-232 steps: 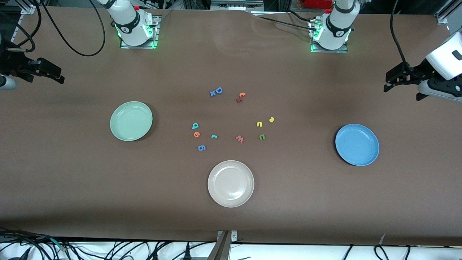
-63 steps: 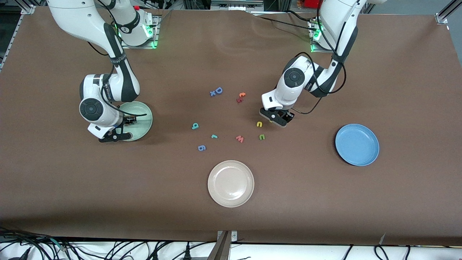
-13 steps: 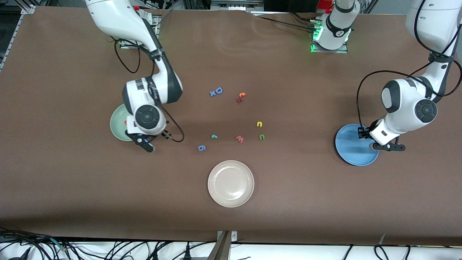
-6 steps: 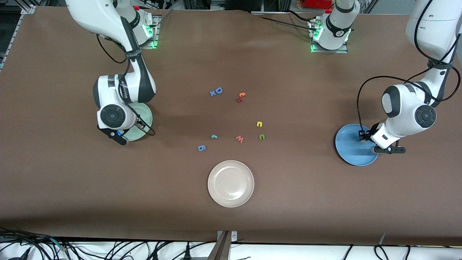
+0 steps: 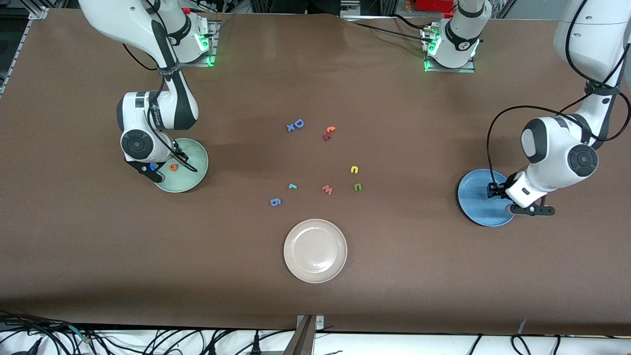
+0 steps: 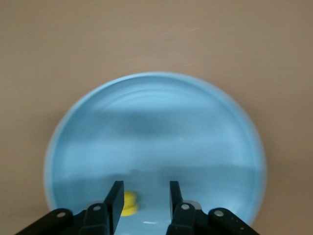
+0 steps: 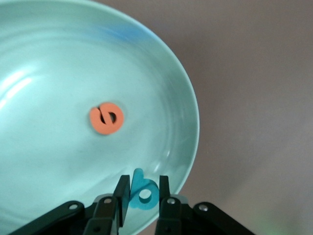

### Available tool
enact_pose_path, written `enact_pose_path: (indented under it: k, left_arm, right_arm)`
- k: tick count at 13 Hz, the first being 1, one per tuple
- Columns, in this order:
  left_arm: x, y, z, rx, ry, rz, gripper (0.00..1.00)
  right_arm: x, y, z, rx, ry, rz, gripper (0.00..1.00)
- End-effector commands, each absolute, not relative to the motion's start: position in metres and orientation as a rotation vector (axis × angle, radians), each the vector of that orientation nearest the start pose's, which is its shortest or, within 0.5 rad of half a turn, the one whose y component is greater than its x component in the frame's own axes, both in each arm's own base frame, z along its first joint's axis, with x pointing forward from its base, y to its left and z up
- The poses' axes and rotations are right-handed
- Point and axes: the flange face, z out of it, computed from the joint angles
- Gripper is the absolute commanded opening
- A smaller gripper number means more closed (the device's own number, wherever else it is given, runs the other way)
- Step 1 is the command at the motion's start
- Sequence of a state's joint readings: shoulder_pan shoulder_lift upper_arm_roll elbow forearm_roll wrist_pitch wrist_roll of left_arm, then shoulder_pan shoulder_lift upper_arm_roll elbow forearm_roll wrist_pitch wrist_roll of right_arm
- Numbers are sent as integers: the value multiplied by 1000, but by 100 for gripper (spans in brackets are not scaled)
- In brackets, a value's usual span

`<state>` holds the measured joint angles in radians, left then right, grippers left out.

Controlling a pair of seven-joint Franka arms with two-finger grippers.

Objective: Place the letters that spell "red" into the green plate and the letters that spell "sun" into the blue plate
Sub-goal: 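Place the yellow 2 on the blue plate while the right gripper carries teal b, then grasp the yellow u with the left gripper while the right gripper grasps teal letter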

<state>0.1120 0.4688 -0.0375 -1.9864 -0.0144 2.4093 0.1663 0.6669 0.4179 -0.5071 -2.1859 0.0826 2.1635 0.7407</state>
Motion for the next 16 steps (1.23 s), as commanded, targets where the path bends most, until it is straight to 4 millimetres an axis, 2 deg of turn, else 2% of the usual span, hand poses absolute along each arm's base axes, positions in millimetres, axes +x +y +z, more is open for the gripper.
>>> enact_pose_path:
  k: [1, 2, 3, 4, 5, 6, 8, 9, 11, 12, 14, 15, 16]
  left_arm:
    - [603, -42, 264, -3163, 362, 64, 59]
    - [599, -76, 273, -3151, 441, 61, 65]
    - [592, -109, 274, -3150, 493, 76, 65]
    - [586, -141, 274, -3154, 467, 81, 65]
    - [577, -174, 272, -3177, 370, 96, 65]
    - [565, -210, 271, -3187, 343, 109, 65]
    - [551, -265, 265, -3185, 357, 118, 65]
    - [548, -291, 260, -3209, 275, 132, 65]
    - [542, -344, 242, -3231, 221, 147, 65]
    - [540, -359, 229, -3226, 235, 159, 65]
    - [541, -370, 208, -3246, 156, 112, 65]
    - [538, -377, 197, -3250, 152, 92, 65]
    - [533, -382, 191, -3248, 161, 90, 64]
  right_arm:
    - [500, 73, 196, -3109, 1145, 524, 72]
    - [501, 74, 198, -3105, 1145, 521, 99]
    - [503, 76, 201, -3105, 1139, 514, 100]
    - [507, 79, 206, -3102, 1132, 498, 100]
    - [510, 84, 212, -3104, 1120, 508, 100]
    - [518, 91, 223, -3104, 1104, 514, 100]
    - [537, 109, 251, -3108, 1062, 517, 100]
    - [544, 117, 261, -3109, 1037, 489, 100]
    - [555, 152, 276, -3108, 962, 418, 100]
    - [559, 164, 282, -3105, 933, 387, 100]
    - [573, 177, 294, -3046, 938, 349, 100]
    - [578, 195, 299, -3017, 922, 341, 99]
    - [581, 216, 291, -3000, 909, 353, 99]
